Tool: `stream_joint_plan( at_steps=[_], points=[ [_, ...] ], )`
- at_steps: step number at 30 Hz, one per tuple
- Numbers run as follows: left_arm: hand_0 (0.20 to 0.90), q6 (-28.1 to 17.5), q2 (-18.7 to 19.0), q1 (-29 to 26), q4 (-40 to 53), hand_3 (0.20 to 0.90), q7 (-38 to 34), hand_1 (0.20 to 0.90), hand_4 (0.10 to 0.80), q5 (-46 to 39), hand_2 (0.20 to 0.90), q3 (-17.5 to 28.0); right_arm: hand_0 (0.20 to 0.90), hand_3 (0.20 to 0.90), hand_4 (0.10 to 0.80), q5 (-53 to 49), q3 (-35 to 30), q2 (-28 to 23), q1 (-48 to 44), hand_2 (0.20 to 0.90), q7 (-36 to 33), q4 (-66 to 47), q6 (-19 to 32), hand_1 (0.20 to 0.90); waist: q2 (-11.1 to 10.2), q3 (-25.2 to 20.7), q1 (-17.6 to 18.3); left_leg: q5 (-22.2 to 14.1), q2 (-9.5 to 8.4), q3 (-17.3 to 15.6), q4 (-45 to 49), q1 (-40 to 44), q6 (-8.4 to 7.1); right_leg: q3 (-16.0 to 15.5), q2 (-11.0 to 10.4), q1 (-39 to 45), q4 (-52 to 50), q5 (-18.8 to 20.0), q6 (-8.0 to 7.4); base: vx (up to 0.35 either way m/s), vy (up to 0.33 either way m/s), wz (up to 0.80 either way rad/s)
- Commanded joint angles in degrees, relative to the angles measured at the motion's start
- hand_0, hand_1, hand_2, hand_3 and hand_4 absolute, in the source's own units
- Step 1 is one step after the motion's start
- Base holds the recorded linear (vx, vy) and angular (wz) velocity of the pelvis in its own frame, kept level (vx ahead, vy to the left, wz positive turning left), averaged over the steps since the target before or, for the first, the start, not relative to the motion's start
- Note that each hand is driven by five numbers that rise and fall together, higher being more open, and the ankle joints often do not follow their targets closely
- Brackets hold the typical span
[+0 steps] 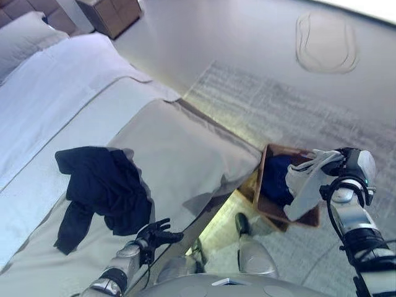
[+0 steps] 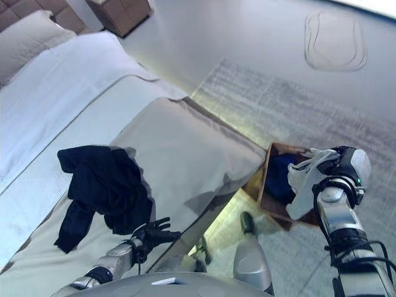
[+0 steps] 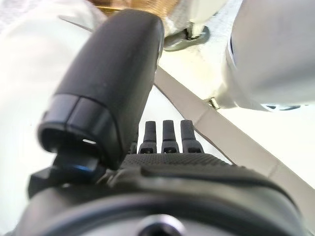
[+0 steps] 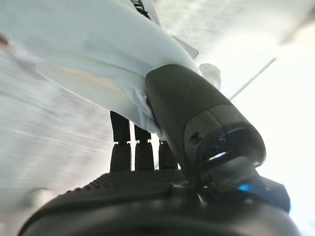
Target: Pick up the clothes from the bed and place them into the basket
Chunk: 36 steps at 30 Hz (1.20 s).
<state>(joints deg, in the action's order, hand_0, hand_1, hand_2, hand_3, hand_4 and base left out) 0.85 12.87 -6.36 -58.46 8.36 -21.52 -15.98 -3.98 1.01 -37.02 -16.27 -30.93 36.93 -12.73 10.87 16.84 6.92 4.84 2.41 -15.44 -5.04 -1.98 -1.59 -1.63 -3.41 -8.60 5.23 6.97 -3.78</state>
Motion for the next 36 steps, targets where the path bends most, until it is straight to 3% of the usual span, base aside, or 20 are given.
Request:
stream_joint_plan(
  at_steps=[1, 3, 4, 10, 14, 20, 26, 29, 32, 36],
  points=[
    [0.9, -4.0, 1.8, -4.3, 0.0, 0.9, 0.5, 0.9, 0.8, -3.7, 0.9, -1.3, 0.3, 0.2, 0.1, -1.6, 3.1, -5.3, -11.4, 0.3, -4.7, 0.9, 3.0, 0.3, -0.7, 3.4, 0.4, -5.5, -1.57, 4.5, 3.4, -2.7, -1.19, -3.3, -1.2, -2.6, -7.6, -7.6, 1.18, -0.15, -0.004, -0.13],
    [0.9, -4.5, 1.8, -5.4, 0.7, 0.9, 1.0, 0.9, 0.8, -4.6, 0.9, -2.0, 0.509, 0.444, 0.344, -2.3, 4.4, -6.0, -15.2, 0.509, -4.2, 4.9, 0.7, 0.509, 0.9, 5.1, 0.7, -5.0, -1.81, 4.3, 3.1, -3.8, -1.67, -3.3, -1.3, -4.5, -7.4, -7.2, 1.19, -0.139, -0.008, -0.19],
    [0.9, -4.6, 1.7, -5.9, 1.4, 0.9, 0.9, 0.9, 0.8, -5.2, 0.9, -2.8, 0.9, 0.9, 0.8, -2.7, 5.6, -6.5, -17.4, 0.9, -4.3, 8.4, -0.6, 0.9, 1.7, 5.9, 0.6, -4.6, -1.89, 4.3, 2.7, -4.5, -1.95, -3.4, -1.2, -5.5, -6.9, -6.8, 1.34, -0.096, -0.006, -0.21],
    [0.9, -5.7, 1.8, -7.1, 4.5, 0.9, 1.8, 0.9, 0.8, -7.5, 0.9, -5.2, 0.9, 0.9, 0.8, -3.2, 7.9, -7.7, -23.6, 0.9, -4.8, 21.0, -3.7, 0.9, 4.3, 8.4, 0.0, -3.9, -2.44, 4.7, 1.9, -5.9, -2.51, -3.8, -1.2, -8.0, -5.9, -6.0, 1.63, -0.056, -0.026, -0.13],
    [0.9, -5.7, 2.0, -7.1, 5.9, 0.9, 2.3, 0.9, 0.8, -8.2, 0.9, -6.1, 0.9, 0.9, 0.8, -4.3, 7.3, -8.3, -23.9, 0.9, -7.0, 21.8, -2.9, 0.9, 4.9, 9.1, 0.0, -3.9, -2.68, 4.9, 1.8, -6.3, -2.72, -4.3, -1.3, -8.6, -5.6, -5.5, 1.63, -0.019, -0.016, -0.01],
    [0.9, -4.8, 2.5, -5.0, 6.7, 0.9, 2.4, 0.9, 0.8, -8.3, 0.9, -5.1, 0.9, 0.9, 0.8, -4.4, 4.0, -7.6, -19.2, 0.9, -13.0, 12.0, 3.7, 0.9, 4.0, 8.6, 0.5, -4.3, -2.53, 4.5, 1.4, -5.1, -2.84, -4.6, -1.1, -7.9, -5.4, -5.5, 1.42, 0.011, 0.019, 0.01],
    [0.9, -3.9, 2.9, -1.9, 6.5, 0.9, 2.3, 0.9, 0.8, -8.1, 0.9, -1.5, 0.9, 0.9, 0.8, -4.8, -2.6, -7.2, -10.5, 0.9, -10.7, -5.5, 5.9, 0.9, 1.1, 6.4, 0.7, -5.0, -2.08, 4.1, 1.2, -2.4, -2.63, -5.4, -0.9, -5.0, -5.5, -5.9, 1.15, 0.069, 0.063, 0.09],
    [0.9, -3.6, 2.6, 0.4, 5.0, 0.9, 1.9, 0.9, 0.8, -7.4, 0.9, 1.5, 0.9, 0.9, 0.8, -1.8, -5.6, -4.9, -4.8, 0.9, -5.5, -19.9, 8.5, 0.9, -1.5, 4.1, 0.5, -5.6, -1.89, 4.1, 1.4, -0.8, -2.46, -6.5, -1.0, -2.6, -5.4, -6.3, 0.89, 0.13, 0.099, 0.21],
    [0.9, -3.0, 2.0, 2.6, 3.0, 0.9, 1.6, 0.9, 0.8, -6.9, 0.9, 5.4, 0.9, 0.9, 0.8, 6.5, -1.4, -3.9, -2.1, 0.9, 10.6, -32.0, 8.7, 0.9, -4.5, 1.3, -0.9, -6.1, -2.33, 4.8, 1.8, 0.2, -1.9, -7.7, -1.5, -0.3, -5.2, -6.6, 0.46, 0.106, 0.173, 0.17],
    [0.9, -2.7, 2.8, 3.8, 1.2, 0.9, 1.3, 0.9, 0.8, -6.3, 0.9, 7.1, 0.9, 0.9, 0.8, 10.5, 4.3, -5.3, -2.8, 0.9, 23.9, -31.7, 11.4, 0.9, -7.5, -0.9, -3.6, -6.2, -2.56, 6.7, 2.6, 0.1, -1.52, -9.1, -2.1, 1.6, -4.8, -6.4, 0.15, 0.082, 0.082, 0.25]
  ],
)
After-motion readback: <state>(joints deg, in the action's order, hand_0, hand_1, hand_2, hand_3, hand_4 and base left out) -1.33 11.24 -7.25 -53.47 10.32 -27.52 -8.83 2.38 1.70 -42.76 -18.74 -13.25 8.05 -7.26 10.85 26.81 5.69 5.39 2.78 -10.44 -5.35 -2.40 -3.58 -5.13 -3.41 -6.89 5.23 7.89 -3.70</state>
